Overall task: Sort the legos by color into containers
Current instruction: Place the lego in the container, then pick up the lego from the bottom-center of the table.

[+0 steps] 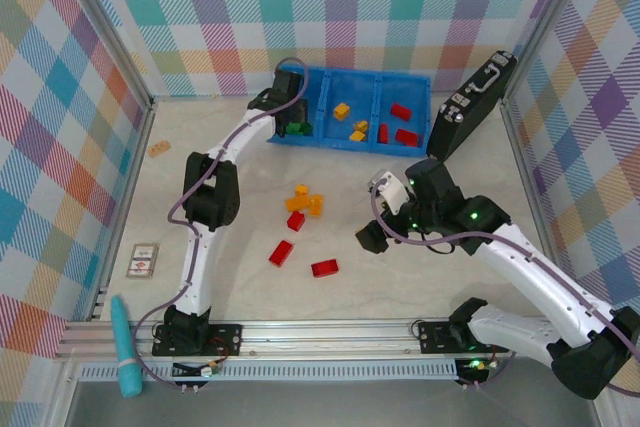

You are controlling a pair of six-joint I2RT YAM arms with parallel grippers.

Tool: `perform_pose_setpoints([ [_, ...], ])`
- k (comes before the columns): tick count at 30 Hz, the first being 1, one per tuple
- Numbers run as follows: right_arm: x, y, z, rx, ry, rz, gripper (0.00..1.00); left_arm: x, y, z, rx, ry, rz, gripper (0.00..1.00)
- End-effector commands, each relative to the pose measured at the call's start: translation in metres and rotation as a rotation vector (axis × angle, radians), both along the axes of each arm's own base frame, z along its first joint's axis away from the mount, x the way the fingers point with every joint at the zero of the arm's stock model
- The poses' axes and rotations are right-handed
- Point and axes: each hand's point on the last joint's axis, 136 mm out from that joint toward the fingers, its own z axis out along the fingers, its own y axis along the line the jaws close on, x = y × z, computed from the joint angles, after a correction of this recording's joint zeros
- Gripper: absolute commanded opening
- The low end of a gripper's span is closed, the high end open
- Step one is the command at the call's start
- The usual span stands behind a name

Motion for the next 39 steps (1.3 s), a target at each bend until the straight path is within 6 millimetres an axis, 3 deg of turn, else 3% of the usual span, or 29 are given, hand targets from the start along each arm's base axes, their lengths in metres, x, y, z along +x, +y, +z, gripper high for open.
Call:
perform_pose_setpoints([
  [1,-0.004,0.012,0.015,0.015,-0.055,0.103,0.99,0.007,0.007,-0.003,0.019,-0.009,0.01,0.65],
  [6,-0.005,0.02,-0.001,-0.038,-0.044,0.164,0.99,0.006,0.009,0.038,0.024,-0.079,-0.016,0.67],
  [9,-0.006,0.023,-0.022,-0.089,-0.044,0.207,0.99,-0.001,0.012,0.076,0.031,-0.13,-0.038,0.68],
  [12,-0.012,0.027,-0.047,-0.153,-0.086,0.293,0.99,-0.016,0.014,0.126,0.017,-0.202,-0.068,0.69],
  [17,-0.029,0.042,-0.073,-0.159,-0.137,0.484,0.99,-0.053,0.017,0.207,-0.014,-0.322,-0.132,0.71],
  [23,-0.049,0.069,-0.105,-0.237,-0.223,0.73,0.99,-0.115,0.043,0.27,-0.001,-0.41,-0.135,0.76],
  [26,-0.054,0.077,-0.13,-0.311,-0.308,0.838,0.99,-0.152,0.066,0.286,0.018,-0.429,-0.124,0.79],
  [31,-0.05,0.097,-0.146,-0.317,-0.328,0.845,1.0,-0.213,0.103,0.287,0.103,-0.372,-0.121,0.8],
  [35,-0.042,0.109,-0.16,-0.367,-0.343,0.846,0.99,-0.254,0.124,0.277,0.167,-0.351,-0.108,0.83],
  [39,-0.042,0.117,-0.164,-0.324,-0.32,0.818,0.95,-0.291,0.129,0.247,0.178,-0.26,-0.152,0.84],
])
